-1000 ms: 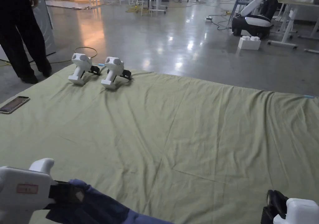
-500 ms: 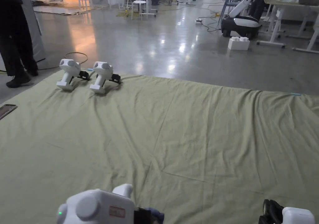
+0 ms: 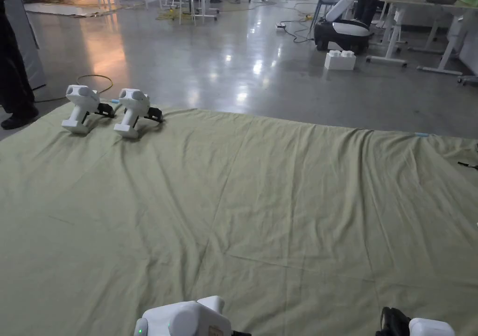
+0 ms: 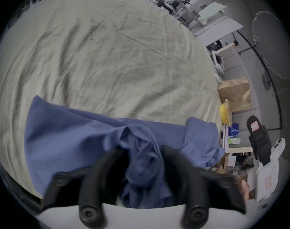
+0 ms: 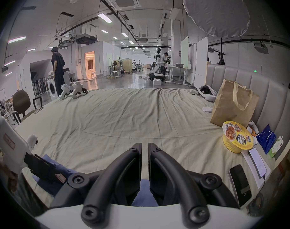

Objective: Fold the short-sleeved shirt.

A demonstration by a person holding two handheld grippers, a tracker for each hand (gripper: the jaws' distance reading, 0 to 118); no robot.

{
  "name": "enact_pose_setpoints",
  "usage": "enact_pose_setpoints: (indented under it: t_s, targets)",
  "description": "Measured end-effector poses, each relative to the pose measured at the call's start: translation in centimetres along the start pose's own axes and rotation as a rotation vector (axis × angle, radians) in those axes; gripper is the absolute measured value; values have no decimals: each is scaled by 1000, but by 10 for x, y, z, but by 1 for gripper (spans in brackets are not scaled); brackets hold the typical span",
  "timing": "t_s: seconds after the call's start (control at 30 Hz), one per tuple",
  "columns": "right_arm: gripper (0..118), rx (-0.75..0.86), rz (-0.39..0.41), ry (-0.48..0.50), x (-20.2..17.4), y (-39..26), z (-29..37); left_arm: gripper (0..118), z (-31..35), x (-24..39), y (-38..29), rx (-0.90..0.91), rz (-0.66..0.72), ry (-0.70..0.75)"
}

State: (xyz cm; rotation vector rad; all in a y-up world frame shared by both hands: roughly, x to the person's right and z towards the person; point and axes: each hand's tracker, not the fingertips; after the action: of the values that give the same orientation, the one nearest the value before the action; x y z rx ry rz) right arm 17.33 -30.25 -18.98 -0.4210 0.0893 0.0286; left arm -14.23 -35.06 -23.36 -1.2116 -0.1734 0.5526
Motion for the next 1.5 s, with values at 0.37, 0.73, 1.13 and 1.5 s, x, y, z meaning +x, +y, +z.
enact_pose_setpoints:
  t_s: [0.37,0.73,1.13,1.5]
  targets:
    - [11,-24,-10,9,-1,-7,3,67,62,-21,-4,84,-11,-69]
    - [11,-50,-18,13,-3,-13,1,21,3,-2,-14,13,-107,-12]
    - [11,-62,-11,-7,5,-15,5,21,-8,48,-19,7,-345,127]
    - [11,-76,-19,3,-1,-17,3,21,-33,38,-8,-19,-228,21]
